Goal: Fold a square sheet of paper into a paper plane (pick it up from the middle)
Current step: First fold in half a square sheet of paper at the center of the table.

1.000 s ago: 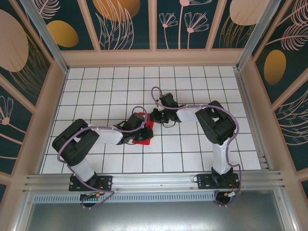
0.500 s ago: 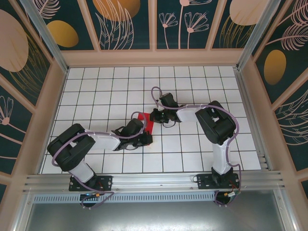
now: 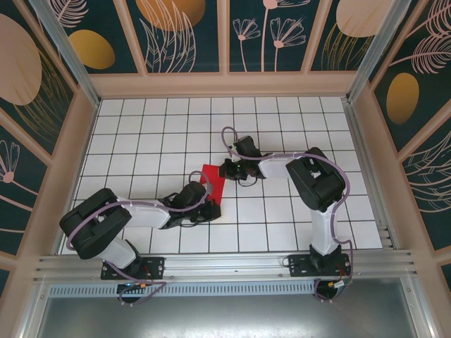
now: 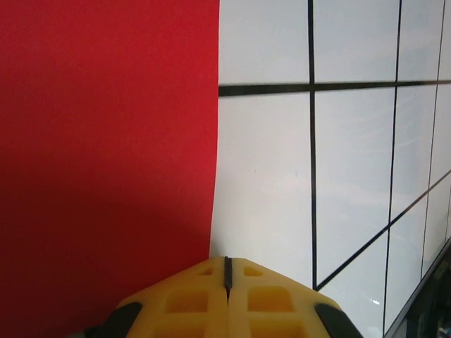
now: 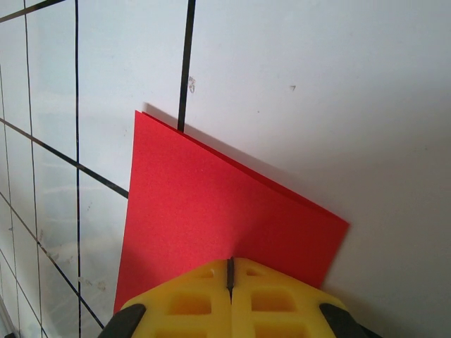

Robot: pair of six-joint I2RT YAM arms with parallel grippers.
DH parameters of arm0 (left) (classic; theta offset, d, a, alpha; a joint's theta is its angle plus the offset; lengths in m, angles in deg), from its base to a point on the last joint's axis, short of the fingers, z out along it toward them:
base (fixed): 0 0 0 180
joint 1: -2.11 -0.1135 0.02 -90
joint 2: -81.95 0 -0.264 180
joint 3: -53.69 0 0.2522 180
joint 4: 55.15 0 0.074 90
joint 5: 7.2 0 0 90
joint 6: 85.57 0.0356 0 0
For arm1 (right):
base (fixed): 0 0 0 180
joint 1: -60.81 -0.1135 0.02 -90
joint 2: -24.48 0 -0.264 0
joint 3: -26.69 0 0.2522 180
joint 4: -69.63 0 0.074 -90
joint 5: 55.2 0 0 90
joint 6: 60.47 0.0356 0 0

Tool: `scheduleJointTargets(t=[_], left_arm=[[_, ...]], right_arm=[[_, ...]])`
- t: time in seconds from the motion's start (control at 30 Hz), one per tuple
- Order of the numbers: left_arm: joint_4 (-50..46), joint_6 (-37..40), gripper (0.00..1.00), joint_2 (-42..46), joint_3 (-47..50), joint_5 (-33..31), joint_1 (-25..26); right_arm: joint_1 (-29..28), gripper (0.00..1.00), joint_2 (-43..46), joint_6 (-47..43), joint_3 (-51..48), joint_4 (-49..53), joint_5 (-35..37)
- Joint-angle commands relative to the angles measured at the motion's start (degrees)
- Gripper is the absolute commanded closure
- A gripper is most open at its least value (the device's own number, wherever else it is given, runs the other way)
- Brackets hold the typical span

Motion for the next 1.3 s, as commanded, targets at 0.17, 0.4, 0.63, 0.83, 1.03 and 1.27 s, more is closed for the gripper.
scheduleJointTargets(t=[0.17,0.4,0.63,0.83,1.03,1.27], left_arm=[[-11.6,4.8,0.87,3.7,-7.9,-3.7,-2.9],[-15.8,7.2,0.54,10.0,-8.8,-5.8,-10.8],[-18.1,5.9,0.22,12.1,-7.2,-8.0,-20.6],[-17.4,4.1,0.02,14.8,-5.4,-10.9,-27.3],[-17.4,2.2,0.01,16.7,-4.1,-12.9,-29.0],[-17.3,2.9,0.01,15.6,-4.3,-8.5,-29.1]], right_arm=[[0.2,1.00,0.3,0.0,1.3,4.3,2.7],[-1.9,0.92,8.7,0.5,-0.4,7.3,12.5],[-6.9,0.68,11.7,2.5,1.8,13.6,25.2],[-12.8,0.65,8.6,5.6,4.8,14.6,23.7],[-17.5,0.65,2.9,5.2,8.0,17.8,24.0],[-17.8,0.63,4.1,-0.1,4.6,20.6,24.1]])
